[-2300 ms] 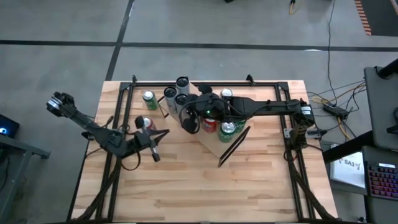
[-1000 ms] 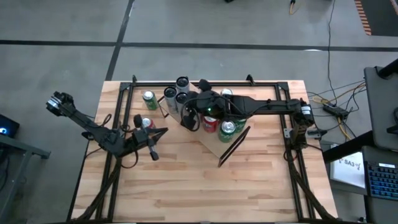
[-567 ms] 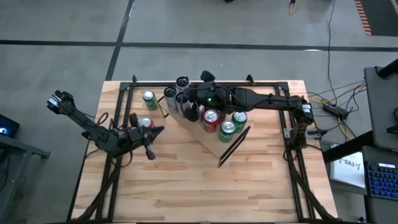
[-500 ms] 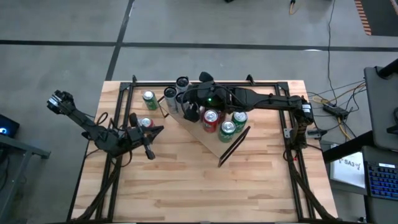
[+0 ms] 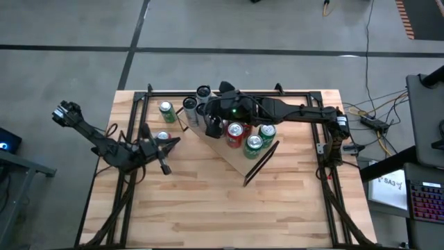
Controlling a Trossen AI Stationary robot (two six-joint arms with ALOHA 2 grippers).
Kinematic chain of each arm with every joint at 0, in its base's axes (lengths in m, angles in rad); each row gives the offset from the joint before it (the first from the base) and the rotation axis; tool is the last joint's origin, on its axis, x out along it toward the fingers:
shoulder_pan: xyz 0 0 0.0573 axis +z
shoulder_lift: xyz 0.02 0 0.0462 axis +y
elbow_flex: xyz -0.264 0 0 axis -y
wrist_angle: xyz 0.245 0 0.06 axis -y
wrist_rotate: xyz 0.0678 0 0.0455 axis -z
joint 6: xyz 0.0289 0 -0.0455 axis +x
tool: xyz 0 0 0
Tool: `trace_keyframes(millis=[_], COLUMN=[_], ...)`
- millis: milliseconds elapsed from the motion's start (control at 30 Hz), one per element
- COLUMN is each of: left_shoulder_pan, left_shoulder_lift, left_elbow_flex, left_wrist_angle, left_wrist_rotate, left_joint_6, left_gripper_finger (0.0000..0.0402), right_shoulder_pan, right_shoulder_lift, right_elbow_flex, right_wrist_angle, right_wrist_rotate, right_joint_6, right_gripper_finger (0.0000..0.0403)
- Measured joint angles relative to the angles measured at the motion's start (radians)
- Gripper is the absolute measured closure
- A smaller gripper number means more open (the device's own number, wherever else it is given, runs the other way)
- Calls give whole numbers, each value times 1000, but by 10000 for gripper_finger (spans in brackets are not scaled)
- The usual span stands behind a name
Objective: Place canned beverage on shelf
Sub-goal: Put the yellow soda can on the shelf aligned with the blue soda can
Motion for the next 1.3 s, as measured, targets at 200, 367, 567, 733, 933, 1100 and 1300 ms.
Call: trace_keyframes(millis=[200,367,567,733,933,1100,1300], left_shoulder_pan=[28,100,211,239,239,239,239], left_shoulder_lift=[-29,-29,-9,2,2,2,2], left_elbow_flex=[-20,-29,-18,-18,-18,-18,-18], left_wrist_angle=[-44,-42,-36,-36,-36,-38,-38], left_wrist_rotate=[-55,-9,122,123,124,124,123], left_joint_6=[1,38,51,29,14,6,5], left_gripper_finger=[401,401,401,401,401,401,401], right_shoulder_pan=[0,0,-2,-5,-11,-18,-18], right_shoulder_lift=[0,-3,-5,-5,-5,-5,-4], right_elbow_flex=[0,21,32,15,7,-18,-56], right_wrist_angle=[34,3,-120,-132,-135,-134,-130], right_wrist_rotate=[1,42,87,114,185,185,185], right_joint_6=[-37,-40,-14,-1,18,48,72], right_gripper_finger=[390,390,390,390,390,390,390])
